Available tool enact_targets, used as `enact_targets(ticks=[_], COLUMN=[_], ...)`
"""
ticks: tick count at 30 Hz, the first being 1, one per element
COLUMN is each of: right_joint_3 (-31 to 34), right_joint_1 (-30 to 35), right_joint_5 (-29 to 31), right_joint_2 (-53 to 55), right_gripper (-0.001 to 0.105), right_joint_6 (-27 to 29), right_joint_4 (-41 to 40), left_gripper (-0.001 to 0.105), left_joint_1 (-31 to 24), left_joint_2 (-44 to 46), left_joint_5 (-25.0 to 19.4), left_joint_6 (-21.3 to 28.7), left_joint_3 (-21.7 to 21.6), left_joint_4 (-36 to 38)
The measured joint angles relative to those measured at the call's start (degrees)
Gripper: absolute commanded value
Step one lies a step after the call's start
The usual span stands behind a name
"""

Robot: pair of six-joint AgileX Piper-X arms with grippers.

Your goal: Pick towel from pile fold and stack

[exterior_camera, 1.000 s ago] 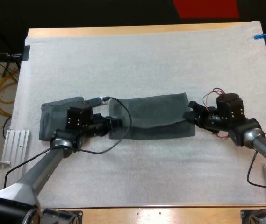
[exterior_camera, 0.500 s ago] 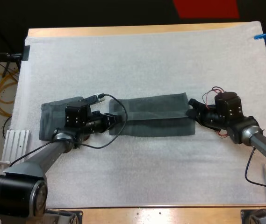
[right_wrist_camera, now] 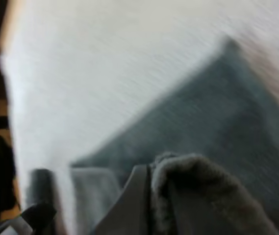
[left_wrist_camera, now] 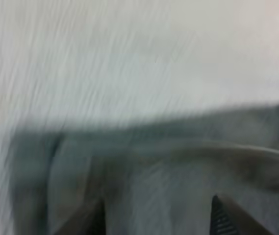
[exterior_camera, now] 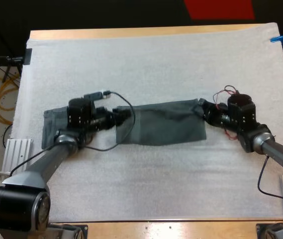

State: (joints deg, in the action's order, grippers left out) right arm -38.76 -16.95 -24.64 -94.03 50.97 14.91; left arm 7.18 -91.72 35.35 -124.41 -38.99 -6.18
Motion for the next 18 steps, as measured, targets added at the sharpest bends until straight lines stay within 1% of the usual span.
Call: enact_targets(ticks=[1, 2, 3, 6, 7, 9, 11, 13, 14, 16, 18], right_joint_3=[-0.01, -0.12, -0.35, -2.01, -2.73, -4.37, -6.27, -7.88, -8.66, -10.07, -11.59], right_joint_1=[0.01, 0.19, 0.3, 0.95, 1.14, 1.38, 1.39, 1.39, 1.39, 1.39, 1.39], right_joint_5=[0.0, 0.09, 0.08, -0.48, -1.74, -4.5, -5.98, -6.2, -6.02, -4.04, -1.44], right_joint_2=[0.0, 0.0, 0.0, 0.0, 0.1, 0.1, 0.29, 0.98, 1.57, 3.13, 5.3], right_gripper=[0.02, 0.03, 0.046, 0.079, 0.084, 0.086, 0.086, 0.086, 0.086, 0.086, 0.086], right_joint_6=[0.0, 0.0, 0.0, 0.39, 1.28, 4.4, 6.29, 8.35, 10.29, 14.51, 19.76], right_joint_4=[1.98, 3.51, 4.73, 5.88, 5.91, 5.91, 4.96, 1.85, -0.4, -5.66, -12.09], left_gripper=[0.047, 0.047, 0.047, 0.047, 0.047, 0.047, 0.047, 0.047, 0.047, 0.047, 0.049], left_joint_1=[0.0, 0.0, 0.0, 0.0, 0.0, 0.0, 0.0, 0.0, 0.0, 0.0, 0.0], left_joint_2=[0.0, 0.0, 0.0, 0.28, 0.84, 2.99, 5.65, 9.31, 11.26, 14.9, 18.92], left_joint_5=[0.0, 0.09, 0.28, 1.4, 1.43, 0.7, -1.97, -5.34, -7.07, -9.81, -11.49], left_joint_6=[0.4, 0.99, 1.79, 5.18, 6.59, 11.21, 16.46, 22.55, 25.17, 28.68, 30.35], left_joint_3=[-1.1, -2.64, -3.92, -8.0, -9.0, -10.8, -12.54, -13.69, -14.18, -14.56, -14.54], left_joint_4=[0.0, 0.0, 0.55, 3.81, 5.66, 10.31, 16.02, 22.37, 25.49, 29.99, 33.65])
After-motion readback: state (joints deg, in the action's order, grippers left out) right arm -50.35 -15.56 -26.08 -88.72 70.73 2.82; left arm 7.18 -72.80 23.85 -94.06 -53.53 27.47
